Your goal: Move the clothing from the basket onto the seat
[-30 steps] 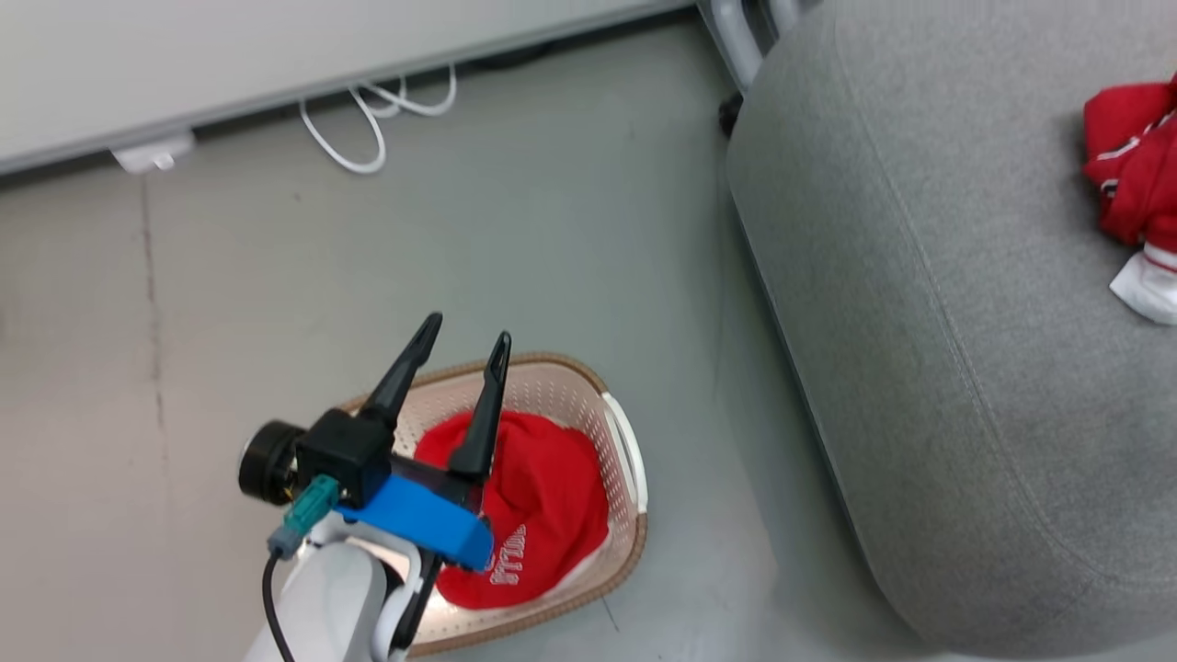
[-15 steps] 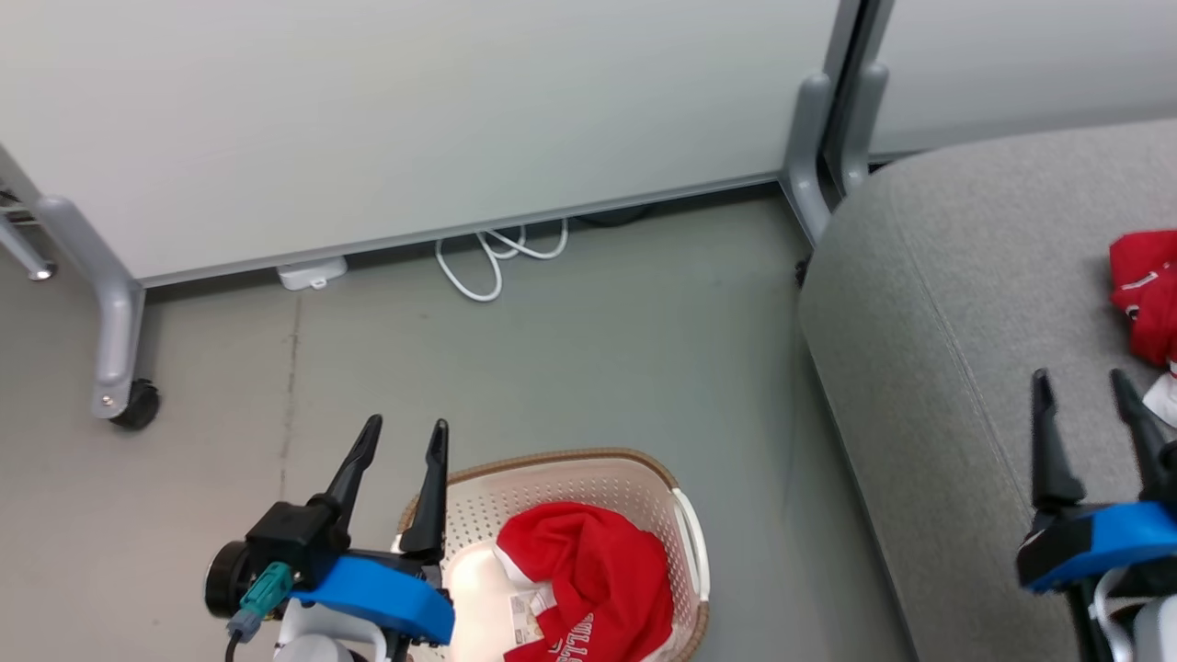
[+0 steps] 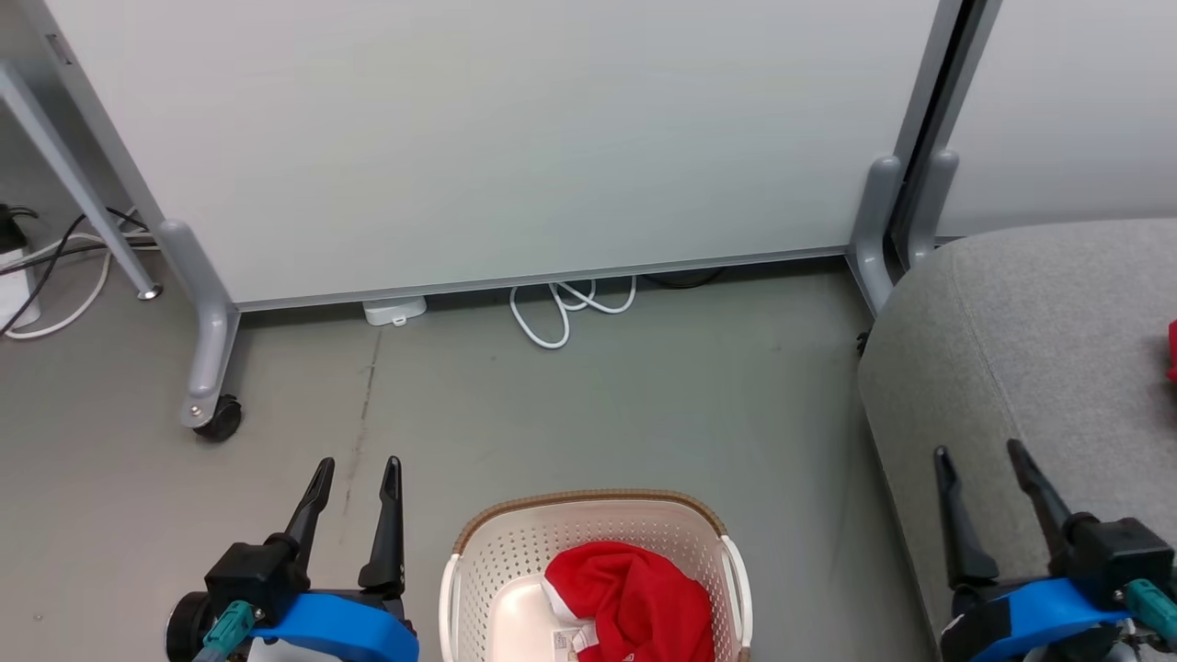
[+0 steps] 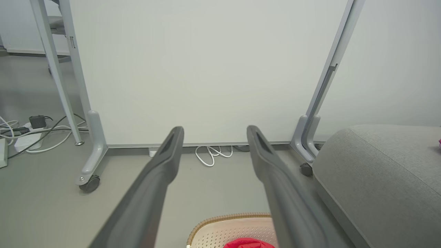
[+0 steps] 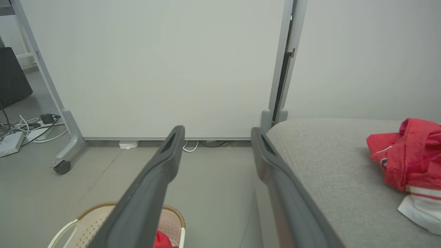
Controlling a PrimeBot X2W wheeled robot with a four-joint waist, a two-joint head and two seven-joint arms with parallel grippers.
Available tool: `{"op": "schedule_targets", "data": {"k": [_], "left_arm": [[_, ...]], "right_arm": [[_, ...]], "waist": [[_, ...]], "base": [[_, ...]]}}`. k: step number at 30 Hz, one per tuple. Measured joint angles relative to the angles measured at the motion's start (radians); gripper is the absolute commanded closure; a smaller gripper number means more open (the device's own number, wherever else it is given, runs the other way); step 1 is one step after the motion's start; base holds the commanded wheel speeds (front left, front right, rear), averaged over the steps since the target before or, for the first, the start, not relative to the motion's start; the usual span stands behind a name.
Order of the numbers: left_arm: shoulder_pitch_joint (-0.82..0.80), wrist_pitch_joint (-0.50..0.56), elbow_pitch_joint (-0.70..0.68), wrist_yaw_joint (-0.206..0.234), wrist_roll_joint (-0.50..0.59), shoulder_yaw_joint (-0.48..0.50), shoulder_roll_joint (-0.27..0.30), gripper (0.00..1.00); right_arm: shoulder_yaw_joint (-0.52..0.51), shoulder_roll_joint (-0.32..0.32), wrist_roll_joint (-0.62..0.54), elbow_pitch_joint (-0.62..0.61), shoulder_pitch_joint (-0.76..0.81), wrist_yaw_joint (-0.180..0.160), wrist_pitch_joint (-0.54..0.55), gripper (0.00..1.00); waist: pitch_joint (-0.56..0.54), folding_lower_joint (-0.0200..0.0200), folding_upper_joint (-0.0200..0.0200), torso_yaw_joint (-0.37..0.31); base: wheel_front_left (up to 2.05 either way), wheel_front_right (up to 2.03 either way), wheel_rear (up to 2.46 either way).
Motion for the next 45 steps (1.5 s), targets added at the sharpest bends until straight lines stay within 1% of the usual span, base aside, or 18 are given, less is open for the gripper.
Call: {"op": "schedule_targets", "data": {"k": [7, 29, 37, 41, 45], "left_arm": [[0.004, 0.000, 0.012, 0.000, 0.000, 0.005, 0.002, 0.00], [0.010, 0.000, 0.029, 0.000, 0.000, -0.001, -0.003, 0.00], [-0.017, 0.000, 0.025, 0.000, -0.002, -0.020, -0.008, 0.00], [-0.062, 0.000, 0.023, 0.000, -0.005, -0.046, -0.011, 0.00], [-0.128, 0.000, 0.039, 0.000, -0.010, -0.084, -0.013, 0.00]], "right_arm": [[0.035, 0.005, 0.010, 0.012, 0.012, 0.000, 0.001, 0.00], [0.073, 0.005, 0.028, 0.022, 0.011, 0.000, 0.010, 0.00], [0.071, 0.006, 0.022, -0.015, -0.012, 0.000, 0.014, 0.00], [0.065, 0.006, 0.005, -0.053, -0.055, 0.000, 0.022, 0.00], [0.073, -0.001, -0.017, -0.097, -0.119, 0.000, 0.036, 0.00]], "waist": [[-0.009, 0.0001, 0.0000, 0.017], [0.004, 0.0002, 0.0000, 0.013], [0.078, 0.0002, 0.0000, 0.006], [0.148, 0.0003, 0.0000, 0.004], [0.241, 0.0004, 0.0000, 0.004]], "base": [[0.00, 0.00, 0.00], [0.00, 0.00, 0.00], [0.00, 0.00, 0.00], [0.00, 0.00, 0.00], [0.00, 0.00, 0.00]]}}
